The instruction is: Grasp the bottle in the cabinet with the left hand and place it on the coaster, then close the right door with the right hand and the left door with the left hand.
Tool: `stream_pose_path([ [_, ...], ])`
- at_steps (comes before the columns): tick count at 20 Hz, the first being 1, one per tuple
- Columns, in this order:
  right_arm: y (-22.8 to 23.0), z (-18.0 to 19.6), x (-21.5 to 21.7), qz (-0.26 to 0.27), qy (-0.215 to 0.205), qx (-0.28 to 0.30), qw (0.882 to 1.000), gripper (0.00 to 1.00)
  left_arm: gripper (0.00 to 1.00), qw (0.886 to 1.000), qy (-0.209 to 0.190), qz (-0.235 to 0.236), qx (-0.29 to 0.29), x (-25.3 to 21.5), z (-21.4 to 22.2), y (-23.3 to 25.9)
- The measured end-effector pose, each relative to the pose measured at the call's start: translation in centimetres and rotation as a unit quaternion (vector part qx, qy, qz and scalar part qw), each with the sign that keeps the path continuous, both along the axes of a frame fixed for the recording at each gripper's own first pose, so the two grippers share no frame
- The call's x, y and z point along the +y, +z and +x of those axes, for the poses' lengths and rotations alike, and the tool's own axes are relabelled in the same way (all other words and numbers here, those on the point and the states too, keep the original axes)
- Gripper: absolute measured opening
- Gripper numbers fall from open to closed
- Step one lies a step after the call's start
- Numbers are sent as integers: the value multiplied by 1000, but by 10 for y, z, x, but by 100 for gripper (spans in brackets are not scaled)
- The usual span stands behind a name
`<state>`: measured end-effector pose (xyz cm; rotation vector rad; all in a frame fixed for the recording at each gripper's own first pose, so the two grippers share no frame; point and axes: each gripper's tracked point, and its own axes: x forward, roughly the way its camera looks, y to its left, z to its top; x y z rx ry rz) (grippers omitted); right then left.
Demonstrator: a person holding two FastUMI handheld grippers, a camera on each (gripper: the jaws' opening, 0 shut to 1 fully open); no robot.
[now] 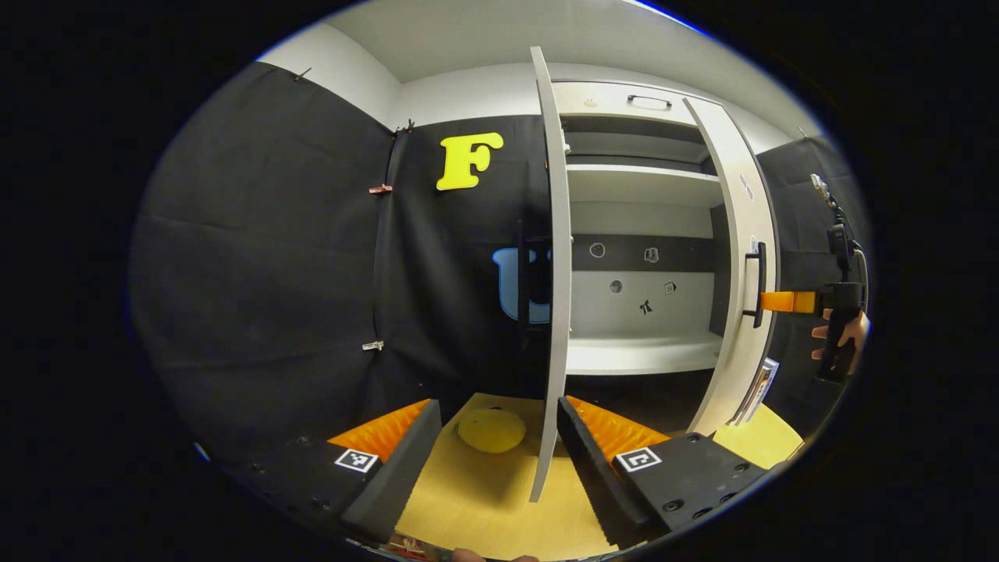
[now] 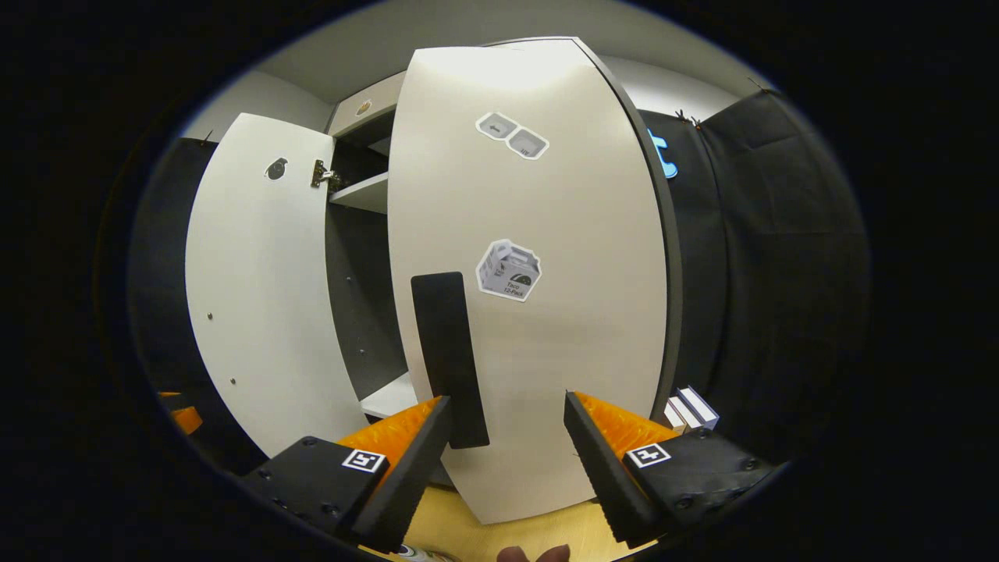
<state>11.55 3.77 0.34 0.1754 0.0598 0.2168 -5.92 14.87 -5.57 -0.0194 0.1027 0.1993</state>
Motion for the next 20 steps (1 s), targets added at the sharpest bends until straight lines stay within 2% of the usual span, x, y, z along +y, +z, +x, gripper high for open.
stream_pose_path([
  [5,-2,-9,-4,-13,-20,2,1000,96,95,1000,-2,2,5,18,24,3],
  [14,-4,-63,-43,-30,-91,-2,995,96,95,999,-14,16,-26,62,90,29],
  [20,-7,-91,-61,-36,-138,3,990,96,93,998,-53,19,-32,62,113,29],
])
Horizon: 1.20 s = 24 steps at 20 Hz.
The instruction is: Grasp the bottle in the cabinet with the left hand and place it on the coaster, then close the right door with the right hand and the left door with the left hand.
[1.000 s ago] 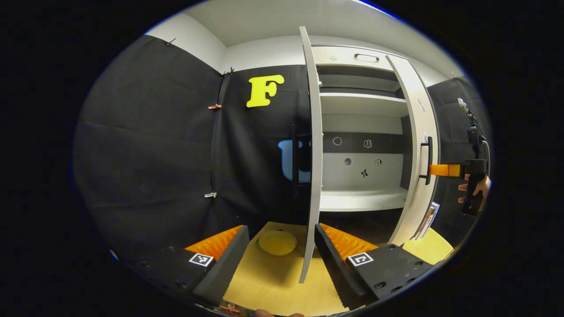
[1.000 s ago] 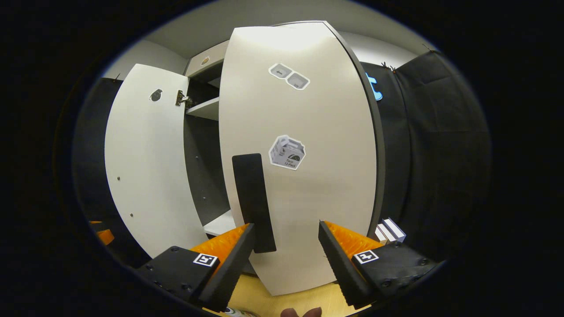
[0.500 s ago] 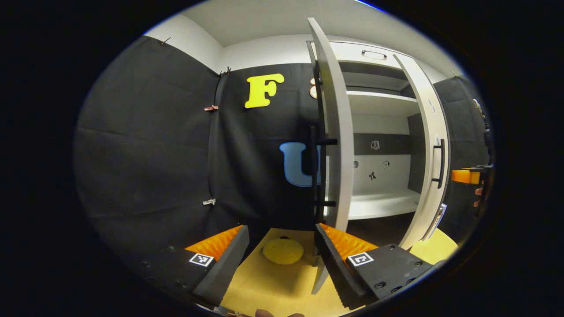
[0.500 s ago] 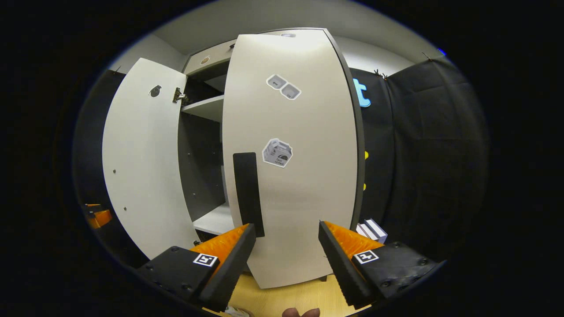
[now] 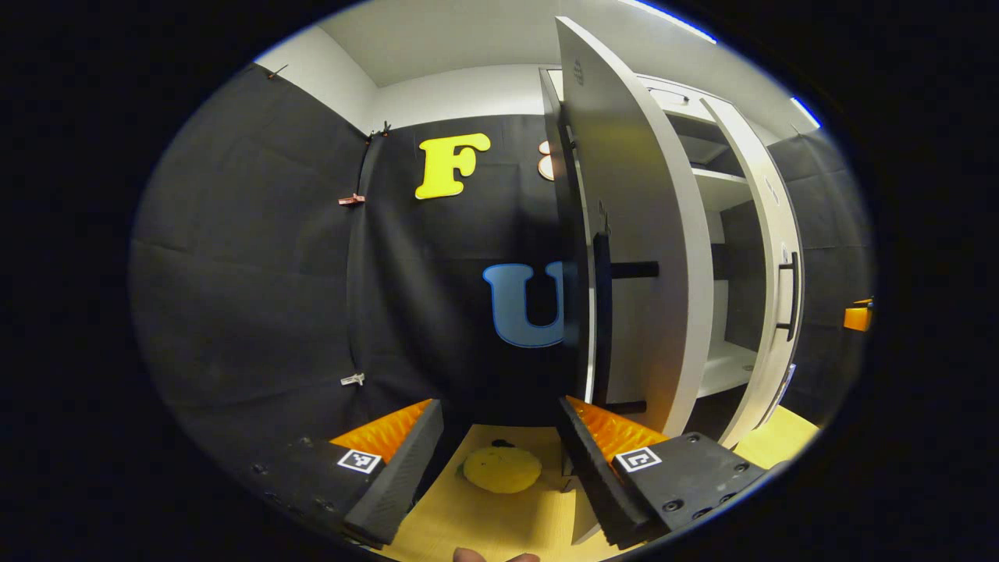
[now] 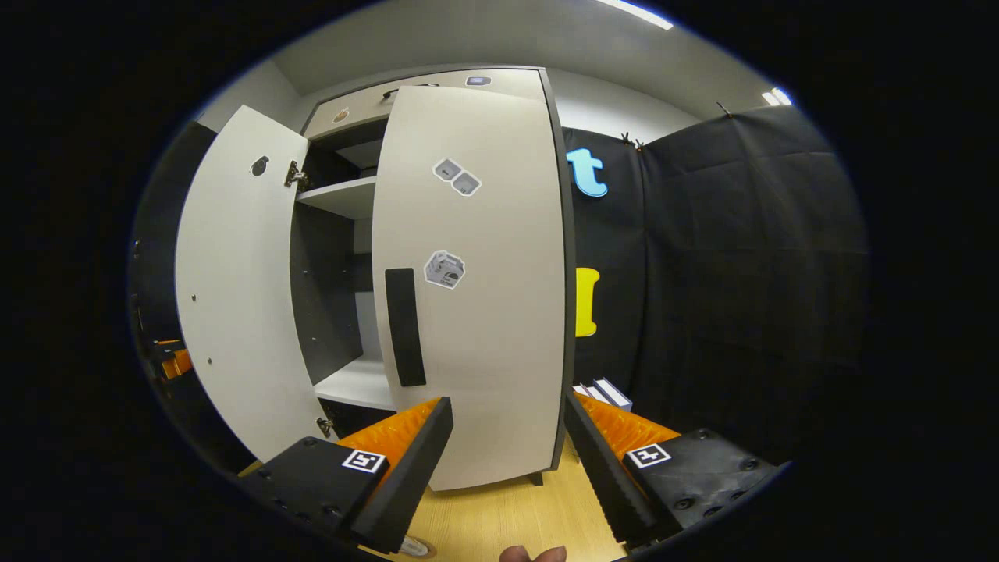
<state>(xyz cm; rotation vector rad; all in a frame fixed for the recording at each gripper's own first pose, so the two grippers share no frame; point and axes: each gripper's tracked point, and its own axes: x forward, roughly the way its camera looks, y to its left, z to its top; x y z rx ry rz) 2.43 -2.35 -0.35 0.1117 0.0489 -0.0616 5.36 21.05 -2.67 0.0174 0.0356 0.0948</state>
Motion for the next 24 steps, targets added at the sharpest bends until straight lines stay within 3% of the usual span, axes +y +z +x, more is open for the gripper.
stream_pose_path([
  [4,1,-9,2,-7,-1,3,1000,96,93,1000,-20,-21,1,-10,-2,-5],
  [13,-3,-18,-6,-11,15,5,1000,96,93,1000,3,-29,4,-27,-4,-2],
  [24,-17,-14,-34,-12,27,22,999,96,93,999,-19,-28,6,-89,-3,2],
])
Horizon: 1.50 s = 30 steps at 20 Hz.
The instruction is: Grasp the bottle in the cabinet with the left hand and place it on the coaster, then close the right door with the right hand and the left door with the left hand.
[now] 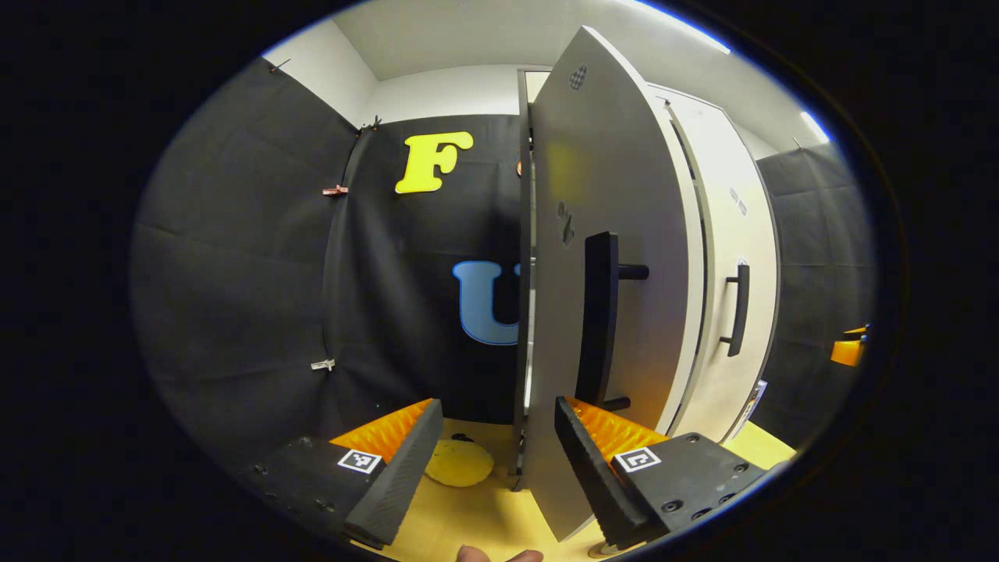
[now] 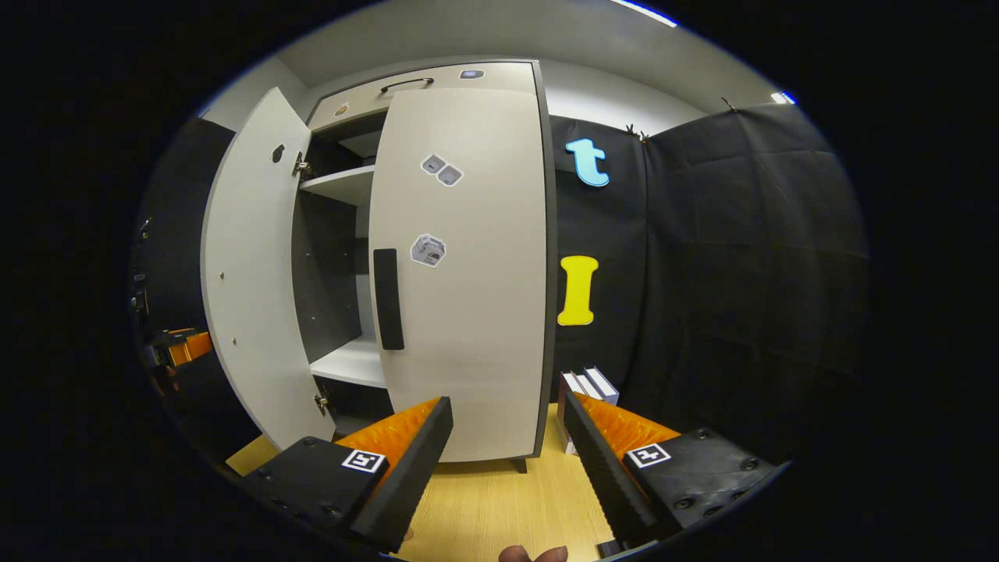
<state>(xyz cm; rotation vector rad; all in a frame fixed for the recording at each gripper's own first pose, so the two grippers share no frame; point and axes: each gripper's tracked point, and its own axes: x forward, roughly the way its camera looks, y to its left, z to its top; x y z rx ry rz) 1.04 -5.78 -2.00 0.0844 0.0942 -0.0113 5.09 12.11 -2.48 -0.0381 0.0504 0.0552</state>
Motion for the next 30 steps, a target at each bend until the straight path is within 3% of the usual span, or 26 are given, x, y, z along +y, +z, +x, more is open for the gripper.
stream_pose_path([
  [12,1,4,-34,14,-4,-6,1000,96,93,997,-74,0,-1,-117,44,0],
  [17,11,5,-31,29,11,-20,999,96,92,997,-68,20,-12,-149,70,2],
  [22,19,7,-22,27,30,-34,999,96,93,998,-70,-7,-6,-160,86,0],
  [30,23,5,-11,16,38,-38,998,96,94,997,-69,18,-20,-156,64,15],
])
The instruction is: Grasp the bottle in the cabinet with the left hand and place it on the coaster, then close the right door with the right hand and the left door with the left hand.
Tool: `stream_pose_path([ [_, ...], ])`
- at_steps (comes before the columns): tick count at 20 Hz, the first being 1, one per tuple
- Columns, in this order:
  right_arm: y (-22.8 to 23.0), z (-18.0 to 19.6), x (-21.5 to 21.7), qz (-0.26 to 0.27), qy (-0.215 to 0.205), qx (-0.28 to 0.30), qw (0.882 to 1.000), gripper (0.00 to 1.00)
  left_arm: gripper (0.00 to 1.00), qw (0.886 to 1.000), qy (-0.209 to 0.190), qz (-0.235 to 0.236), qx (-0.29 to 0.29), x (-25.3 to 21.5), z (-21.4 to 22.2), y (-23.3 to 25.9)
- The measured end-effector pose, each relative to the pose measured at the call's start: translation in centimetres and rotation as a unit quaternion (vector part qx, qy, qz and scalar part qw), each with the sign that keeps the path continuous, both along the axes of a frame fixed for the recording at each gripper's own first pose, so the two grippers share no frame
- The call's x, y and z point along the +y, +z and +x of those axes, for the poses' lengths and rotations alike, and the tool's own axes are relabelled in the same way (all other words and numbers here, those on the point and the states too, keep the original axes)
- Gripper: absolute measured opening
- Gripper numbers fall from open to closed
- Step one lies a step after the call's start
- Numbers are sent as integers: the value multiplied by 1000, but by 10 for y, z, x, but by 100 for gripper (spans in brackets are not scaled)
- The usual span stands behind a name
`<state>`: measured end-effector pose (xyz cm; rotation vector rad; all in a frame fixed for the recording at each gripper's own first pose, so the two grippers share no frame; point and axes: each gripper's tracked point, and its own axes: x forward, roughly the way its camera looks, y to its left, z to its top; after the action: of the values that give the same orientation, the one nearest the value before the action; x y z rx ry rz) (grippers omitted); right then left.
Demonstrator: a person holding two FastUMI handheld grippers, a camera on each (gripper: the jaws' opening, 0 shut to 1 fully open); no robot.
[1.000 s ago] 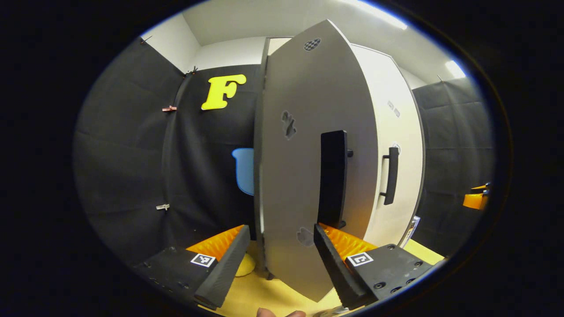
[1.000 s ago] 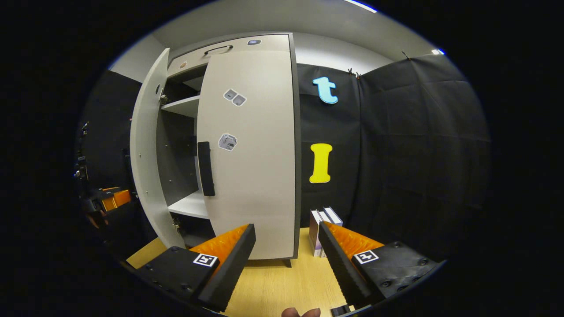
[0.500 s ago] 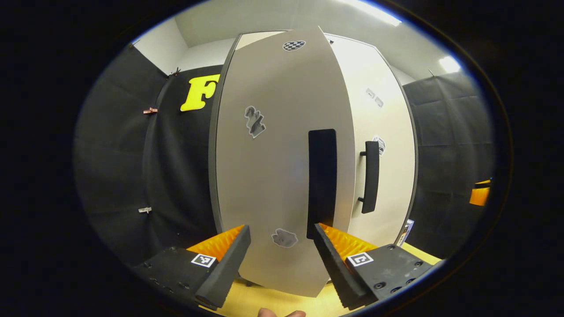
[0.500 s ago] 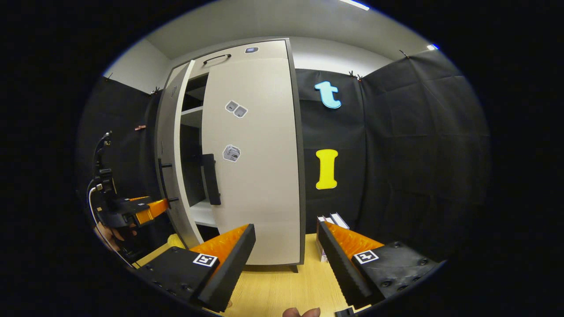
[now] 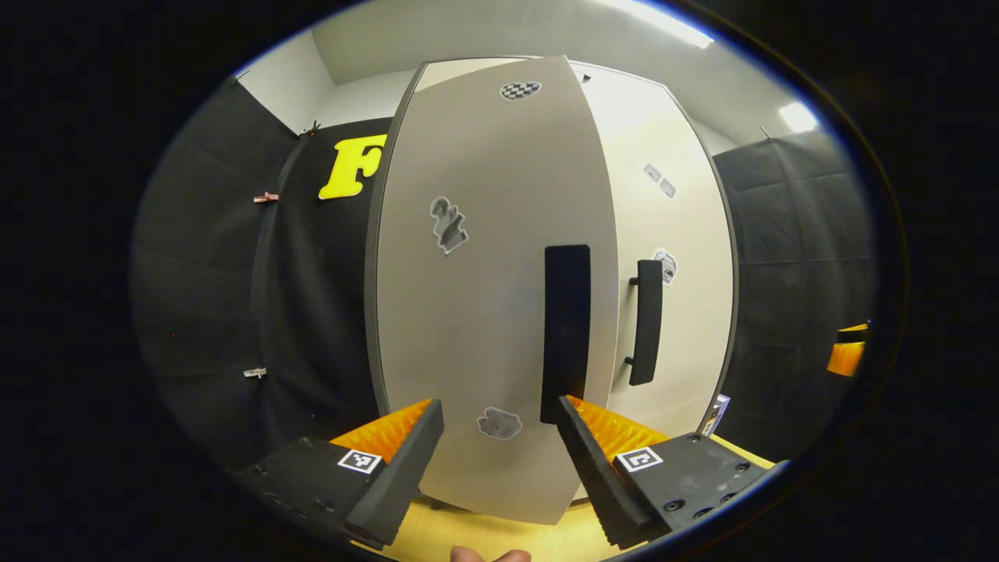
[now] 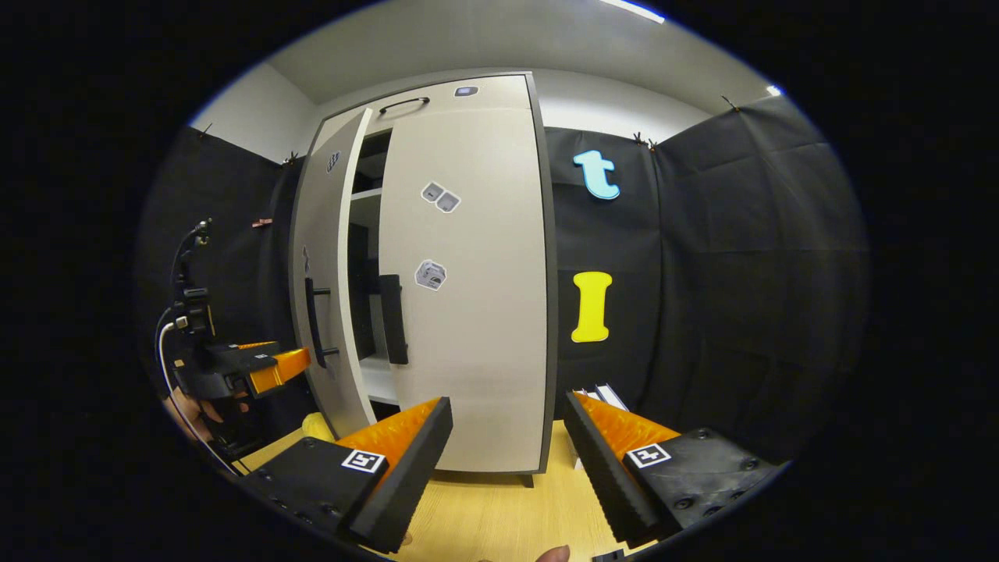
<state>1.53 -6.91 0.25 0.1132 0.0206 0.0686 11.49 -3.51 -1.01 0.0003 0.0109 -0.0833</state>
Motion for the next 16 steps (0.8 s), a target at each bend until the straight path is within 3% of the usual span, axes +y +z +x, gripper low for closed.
stream_pose_path([
  [7,9,3,14,3,4,-3,1000,96,94,1000,-12,10,1,8,-40,6],
  [16,20,4,40,-6,9,-16,1000,96,94,1000,5,16,-5,29,-89,21],
])
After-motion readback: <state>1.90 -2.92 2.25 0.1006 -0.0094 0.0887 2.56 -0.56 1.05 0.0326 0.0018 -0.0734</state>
